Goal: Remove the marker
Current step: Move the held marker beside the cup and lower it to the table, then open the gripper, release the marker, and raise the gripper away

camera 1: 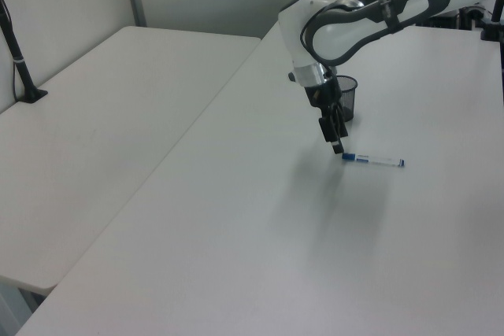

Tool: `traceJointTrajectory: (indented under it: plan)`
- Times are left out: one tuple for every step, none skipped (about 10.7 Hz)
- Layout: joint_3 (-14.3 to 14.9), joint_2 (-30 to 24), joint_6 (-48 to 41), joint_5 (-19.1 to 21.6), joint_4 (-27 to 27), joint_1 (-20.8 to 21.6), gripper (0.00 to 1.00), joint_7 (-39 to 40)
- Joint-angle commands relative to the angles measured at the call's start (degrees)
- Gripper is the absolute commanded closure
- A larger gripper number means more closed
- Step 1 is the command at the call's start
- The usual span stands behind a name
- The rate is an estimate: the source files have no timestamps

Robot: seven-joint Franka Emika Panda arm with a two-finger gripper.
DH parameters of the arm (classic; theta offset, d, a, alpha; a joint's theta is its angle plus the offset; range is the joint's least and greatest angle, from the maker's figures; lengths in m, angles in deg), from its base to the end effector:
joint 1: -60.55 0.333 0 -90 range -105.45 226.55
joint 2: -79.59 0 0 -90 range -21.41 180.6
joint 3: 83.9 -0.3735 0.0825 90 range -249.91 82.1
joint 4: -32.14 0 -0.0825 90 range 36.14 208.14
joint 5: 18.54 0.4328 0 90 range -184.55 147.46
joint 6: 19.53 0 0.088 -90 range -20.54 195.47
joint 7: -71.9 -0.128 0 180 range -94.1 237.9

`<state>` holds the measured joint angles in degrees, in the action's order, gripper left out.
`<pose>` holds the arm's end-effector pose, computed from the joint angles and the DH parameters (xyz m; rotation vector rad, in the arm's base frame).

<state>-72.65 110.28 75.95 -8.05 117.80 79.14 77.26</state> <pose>0.7111 0.1348 0.3486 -3.0140 -0.2729 0.5410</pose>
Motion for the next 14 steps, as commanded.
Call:
traceJointTrajectory:
  plan:
    - [1.3, -7.4, 0.2, -2.9, -0.2, 0.5, 0.00, -5.2]
    - [1.6, -10.0, 0.2, -3.0, -0.2, -0.1, 0.00, -6.4]
    - [1.8, -12.8, 0.1, -3.1, -0.2, -1.6, 0.00, -6.5]
    - [2.0, -15.4, -0.3, -3.1, -0.2, -3.4, 0.00, -6.5]
    - [2.1, -17.3, -0.5, -3.3, -0.1, -4.5, 0.00, -6.5]
    - [2.1, -18.3, -0.7, -4.3, -0.1, -5.9, 0.00, -6.4]
    - [2.1, -18.5, -1.6, -6.1, -0.1, -7.4, 0.00, -5.8]
    - [2.1, -18.5, -1.6, -7.3, -0.2, -8.6, 0.00, -5.8]
    - [2.1, -18.6, -1.5, -7.3, -0.2, -9.1, 0.00, -5.8]
    - [2.2, -19.3, -1.6, -7.0, -0.4, -10.3, 0.00, -5.8]
    - [2.2, -20.4, -1.8, -6.7, -0.5, -11.1, 0.00, -5.9]
    - [2.1, -20.9, -2.4, -6.6, -0.5, -11.3, 0.00, -6.0]
    - [2.2, -21.1, -2.5, -6.6, -0.5, -11.5, 0.00, -6.3]
    - [2.2, -21.3, -2.7, -6.6, -0.4, -11.5, 0.00, -6.7]
